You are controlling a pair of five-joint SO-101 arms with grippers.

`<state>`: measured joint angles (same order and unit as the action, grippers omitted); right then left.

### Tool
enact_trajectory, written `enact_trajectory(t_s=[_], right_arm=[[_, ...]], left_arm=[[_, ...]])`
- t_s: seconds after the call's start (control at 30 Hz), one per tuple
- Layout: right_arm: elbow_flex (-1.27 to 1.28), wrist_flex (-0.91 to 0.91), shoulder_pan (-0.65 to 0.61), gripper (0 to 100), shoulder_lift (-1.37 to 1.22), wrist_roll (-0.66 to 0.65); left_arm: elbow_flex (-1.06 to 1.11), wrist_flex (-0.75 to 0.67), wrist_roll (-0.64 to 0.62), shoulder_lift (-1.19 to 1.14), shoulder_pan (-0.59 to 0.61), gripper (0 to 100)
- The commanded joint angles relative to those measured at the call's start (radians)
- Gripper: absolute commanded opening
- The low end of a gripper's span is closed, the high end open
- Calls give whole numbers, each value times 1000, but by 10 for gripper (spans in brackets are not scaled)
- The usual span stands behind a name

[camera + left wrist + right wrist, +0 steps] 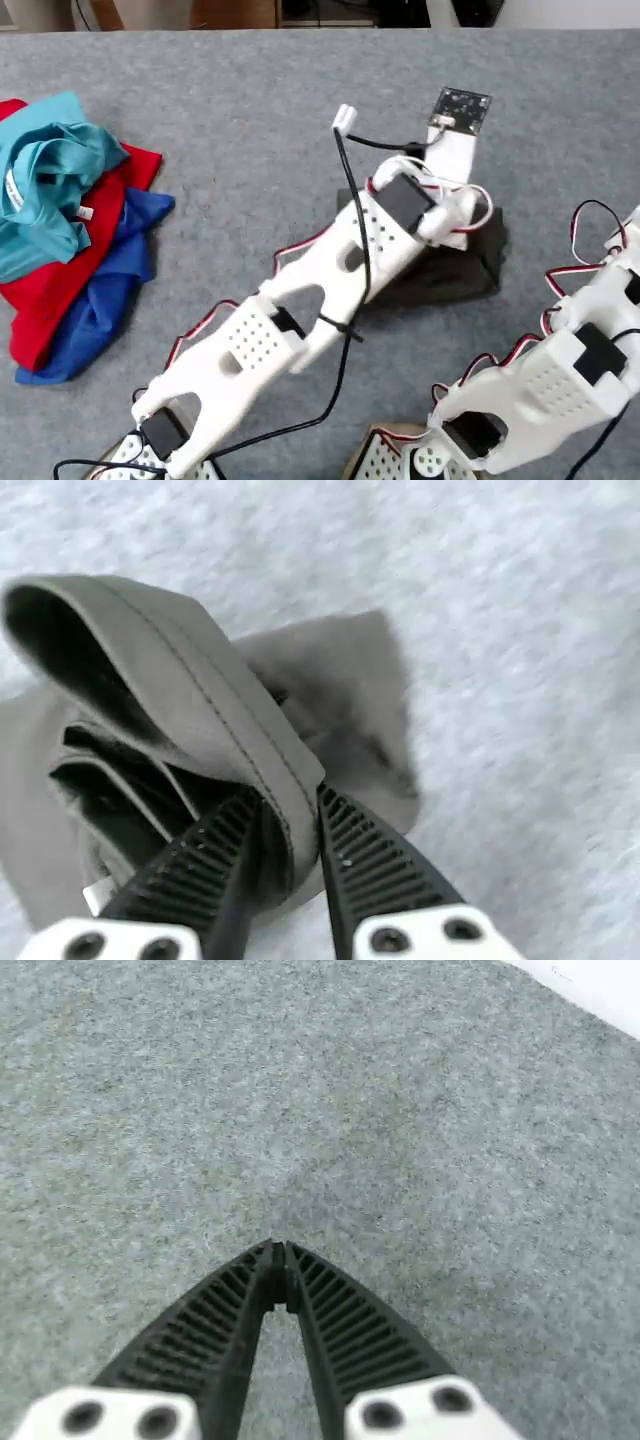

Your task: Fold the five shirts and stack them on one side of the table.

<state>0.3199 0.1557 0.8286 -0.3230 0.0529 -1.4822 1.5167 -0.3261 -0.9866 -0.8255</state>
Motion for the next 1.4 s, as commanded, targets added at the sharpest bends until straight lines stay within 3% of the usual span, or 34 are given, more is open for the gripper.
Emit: enact_trajectory(t_s=[0.0, 0.2, 0.33, 0.43, 0.6, 0.7, 0.83, 0.97, 1.13, 1.37], right_arm=[[-53, 6, 16, 5, 30, 8], [-53, 6, 16, 5, 28, 8], [-50, 9, -22, 5, 28, 0], [-47, 35, -47, 8, 30, 0], [-51, 206, -101, 5, 41, -23], [-110, 420, -162, 5, 110, -186], [-174, 717, -351, 5, 203, -402], [-282, 933, -542, 5, 225, -489], [-433, 1036, -731, 5, 134, -493], [-607, 1168, -840, 5, -74, -486]], left_arm=[[-69, -60, -34, -7, -34, 32], [-69, -60, -35, -18, -63, 49], [-78, 2, -83, -2, -63, 257], [-78, 64, -95, 61, -23, 242], [-78, 186, 55, 196, 118, 151], [-66, 245, 160, 257, 216, 19], [21, 247, 212, 331, 331, 16], [279, 249, 210, 476, 368, 19], [859, 238, 213, 834, 374, 19], [1587, -34, 336, 1291, 488, 19]])
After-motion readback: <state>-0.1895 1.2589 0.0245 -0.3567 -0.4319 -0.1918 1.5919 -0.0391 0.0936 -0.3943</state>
